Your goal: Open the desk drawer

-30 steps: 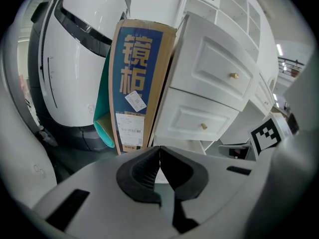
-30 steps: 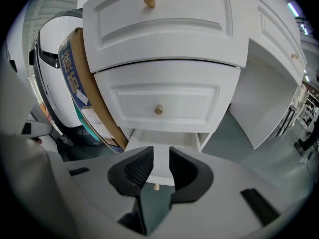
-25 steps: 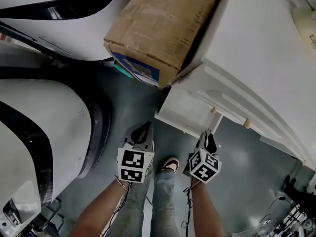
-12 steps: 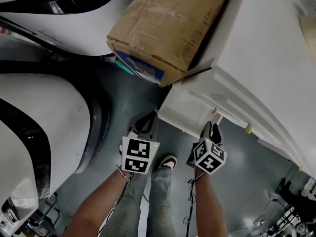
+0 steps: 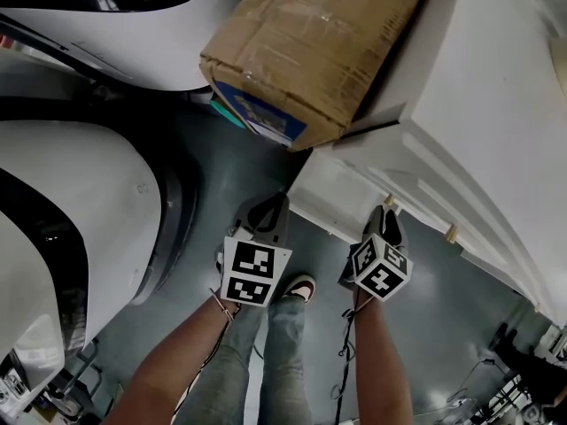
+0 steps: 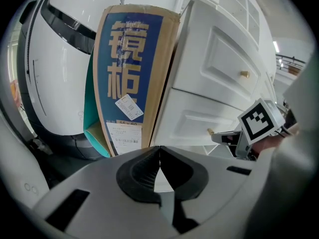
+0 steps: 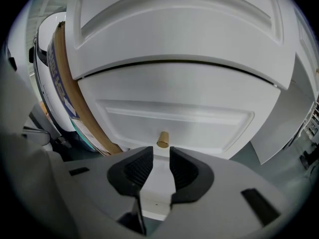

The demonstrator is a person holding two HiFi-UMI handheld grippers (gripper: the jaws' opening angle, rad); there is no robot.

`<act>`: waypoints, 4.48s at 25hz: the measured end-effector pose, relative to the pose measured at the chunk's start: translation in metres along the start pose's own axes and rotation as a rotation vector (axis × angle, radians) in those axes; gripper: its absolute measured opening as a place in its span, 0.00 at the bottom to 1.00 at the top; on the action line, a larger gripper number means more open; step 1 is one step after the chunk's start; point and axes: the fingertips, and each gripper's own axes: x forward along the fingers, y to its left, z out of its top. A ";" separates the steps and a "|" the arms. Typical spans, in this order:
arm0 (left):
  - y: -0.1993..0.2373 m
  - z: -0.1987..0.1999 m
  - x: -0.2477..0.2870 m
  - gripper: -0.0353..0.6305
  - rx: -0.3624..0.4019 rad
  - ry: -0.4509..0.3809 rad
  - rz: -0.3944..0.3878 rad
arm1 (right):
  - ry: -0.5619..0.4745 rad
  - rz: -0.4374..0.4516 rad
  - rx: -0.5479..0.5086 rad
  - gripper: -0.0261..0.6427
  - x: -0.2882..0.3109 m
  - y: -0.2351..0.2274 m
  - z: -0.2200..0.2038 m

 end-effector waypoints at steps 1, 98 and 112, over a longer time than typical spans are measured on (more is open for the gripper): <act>0.000 -0.001 -0.001 0.08 0.000 0.002 0.000 | -0.001 -0.002 0.002 0.21 0.001 0.000 0.001; 0.013 -0.063 -0.036 0.08 -0.077 0.038 0.094 | 0.004 -0.061 0.042 0.16 -0.038 0.014 -0.050; 0.008 -0.084 -0.052 0.08 -0.094 0.039 0.110 | 0.018 -0.050 0.027 0.16 -0.059 0.021 -0.076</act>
